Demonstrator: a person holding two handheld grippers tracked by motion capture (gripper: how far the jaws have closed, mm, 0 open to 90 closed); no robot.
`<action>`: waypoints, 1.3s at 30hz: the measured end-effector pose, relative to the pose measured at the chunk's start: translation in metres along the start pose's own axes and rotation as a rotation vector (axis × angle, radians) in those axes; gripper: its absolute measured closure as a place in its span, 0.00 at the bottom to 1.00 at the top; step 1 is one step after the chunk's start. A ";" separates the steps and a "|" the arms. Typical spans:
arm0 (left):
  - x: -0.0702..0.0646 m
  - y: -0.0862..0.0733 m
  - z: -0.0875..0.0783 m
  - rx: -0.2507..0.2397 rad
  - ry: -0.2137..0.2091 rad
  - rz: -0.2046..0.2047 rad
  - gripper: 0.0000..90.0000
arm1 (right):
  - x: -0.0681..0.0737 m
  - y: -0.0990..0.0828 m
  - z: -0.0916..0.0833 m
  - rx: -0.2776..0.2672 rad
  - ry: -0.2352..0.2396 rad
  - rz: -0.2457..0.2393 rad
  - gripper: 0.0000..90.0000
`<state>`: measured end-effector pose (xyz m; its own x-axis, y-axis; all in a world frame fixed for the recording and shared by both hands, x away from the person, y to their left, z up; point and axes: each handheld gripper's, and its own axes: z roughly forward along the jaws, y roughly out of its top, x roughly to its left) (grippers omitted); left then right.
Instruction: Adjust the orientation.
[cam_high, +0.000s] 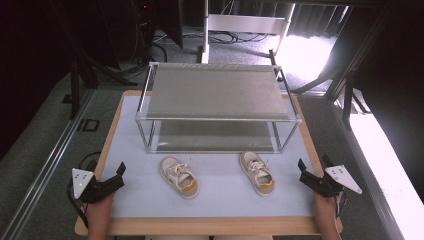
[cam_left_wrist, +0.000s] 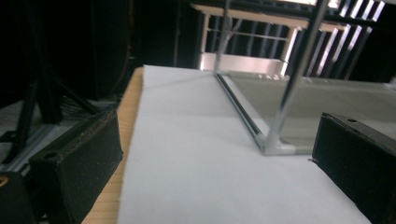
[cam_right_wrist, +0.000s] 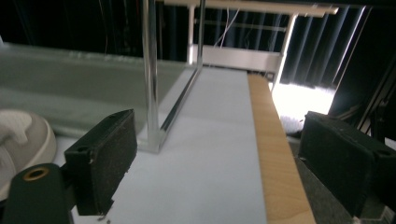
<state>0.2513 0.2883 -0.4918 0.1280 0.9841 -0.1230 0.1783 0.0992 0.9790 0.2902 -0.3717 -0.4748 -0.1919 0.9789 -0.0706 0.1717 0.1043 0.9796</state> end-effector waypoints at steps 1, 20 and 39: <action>0.000 0.000 0.000 0.004 -0.010 -0.001 0.01 | 0.001 0.000 0.002 0.019 0.009 -0.004 0.12; 0.000 0.024 0.000 0.172 -0.237 -0.031 0.01 | -0.005 0.000 0.018 0.159 0.113 0.051 0.13; -0.063 0.073 0.017 0.609 -0.504 0.412 0.02 | -0.004 0.000 0.019 0.174 0.116 0.050 0.13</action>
<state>0.2733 0.2312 -0.4150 0.6851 0.7281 0.0220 0.4925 -0.4852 0.7225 0.3098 -0.3720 -0.4777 -0.2876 0.9577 0.0092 0.3460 0.0949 0.9334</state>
